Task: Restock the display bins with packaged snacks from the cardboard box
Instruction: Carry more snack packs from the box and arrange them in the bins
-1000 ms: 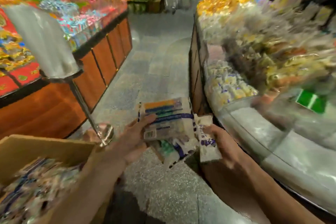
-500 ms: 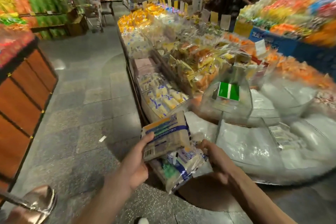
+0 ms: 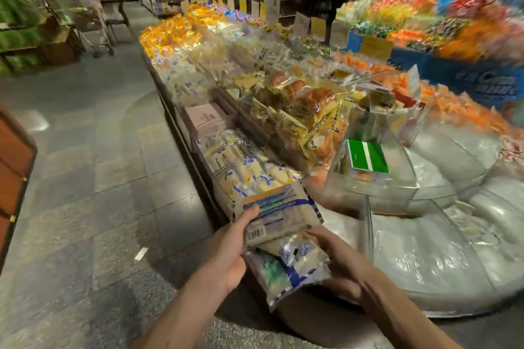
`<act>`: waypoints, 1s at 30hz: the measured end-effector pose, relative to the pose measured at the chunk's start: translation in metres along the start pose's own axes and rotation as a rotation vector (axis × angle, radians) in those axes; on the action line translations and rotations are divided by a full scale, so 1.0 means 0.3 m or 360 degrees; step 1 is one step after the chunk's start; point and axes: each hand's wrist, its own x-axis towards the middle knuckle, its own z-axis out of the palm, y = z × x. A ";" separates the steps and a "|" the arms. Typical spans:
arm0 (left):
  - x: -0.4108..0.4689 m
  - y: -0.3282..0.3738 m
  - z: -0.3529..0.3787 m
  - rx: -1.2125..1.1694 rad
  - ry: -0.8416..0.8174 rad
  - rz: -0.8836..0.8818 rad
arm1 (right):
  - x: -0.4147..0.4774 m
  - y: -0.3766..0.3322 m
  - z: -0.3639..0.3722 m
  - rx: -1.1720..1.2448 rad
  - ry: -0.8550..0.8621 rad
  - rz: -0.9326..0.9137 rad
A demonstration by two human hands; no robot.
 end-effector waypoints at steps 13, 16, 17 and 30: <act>0.231 0.189 -0.081 -0.0041 0.0125 0.0130 | 0.296 -0.034 0.089 -0.0427 0.0168 -0.0158; 0.306 0.242 -0.130 -0.0109 0.0219 0.0160 | 0.370 -0.070 0.111 -0.0362 0.0115 -0.0074; 0.331 0.262 -0.148 -0.0109 0.0257 0.0185 | 0.409 -0.076 0.105 -0.0264 0.0088 -0.0071; 0.717 0.755 -0.372 0.0837 0.0402 0.0726 | 0.936 -0.341 0.074 -0.0022 0.0237 0.0022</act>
